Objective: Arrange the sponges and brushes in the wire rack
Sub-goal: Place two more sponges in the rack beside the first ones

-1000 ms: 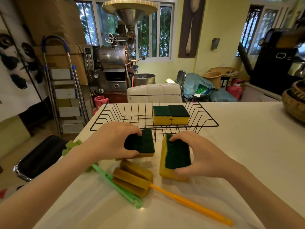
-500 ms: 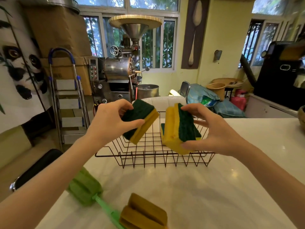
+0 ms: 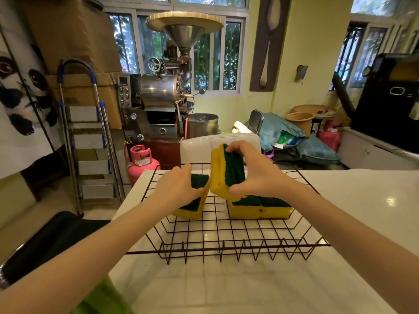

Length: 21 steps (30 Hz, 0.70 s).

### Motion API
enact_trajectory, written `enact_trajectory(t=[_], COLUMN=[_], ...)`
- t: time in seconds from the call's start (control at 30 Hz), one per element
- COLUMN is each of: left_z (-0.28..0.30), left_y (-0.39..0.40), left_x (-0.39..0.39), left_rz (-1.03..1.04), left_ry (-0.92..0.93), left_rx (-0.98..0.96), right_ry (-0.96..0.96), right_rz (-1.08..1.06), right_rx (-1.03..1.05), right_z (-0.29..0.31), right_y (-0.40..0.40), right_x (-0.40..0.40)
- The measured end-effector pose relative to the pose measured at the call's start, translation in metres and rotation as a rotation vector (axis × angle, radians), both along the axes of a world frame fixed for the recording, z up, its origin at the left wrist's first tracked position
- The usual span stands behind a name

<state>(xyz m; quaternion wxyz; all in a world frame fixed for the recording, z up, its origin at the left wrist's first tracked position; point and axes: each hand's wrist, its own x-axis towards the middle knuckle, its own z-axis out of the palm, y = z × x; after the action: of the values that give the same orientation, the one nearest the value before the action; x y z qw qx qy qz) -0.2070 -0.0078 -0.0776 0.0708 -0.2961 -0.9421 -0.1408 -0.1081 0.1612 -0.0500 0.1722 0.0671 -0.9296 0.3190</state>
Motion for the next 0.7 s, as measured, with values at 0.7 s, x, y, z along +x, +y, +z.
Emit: enact_trajectory(t=[0.7], left_z=[-0.022], left_y=[0.008], left_x=[-0.024], left_rz=[0.026], left_ry=[0.029], left_rx=[-0.245], right_ry=[-0.359], right_rz=[0.064], right_rx=[0.307], right_z=[-0.028], right_y=[-0.009], right_x=[-0.065])
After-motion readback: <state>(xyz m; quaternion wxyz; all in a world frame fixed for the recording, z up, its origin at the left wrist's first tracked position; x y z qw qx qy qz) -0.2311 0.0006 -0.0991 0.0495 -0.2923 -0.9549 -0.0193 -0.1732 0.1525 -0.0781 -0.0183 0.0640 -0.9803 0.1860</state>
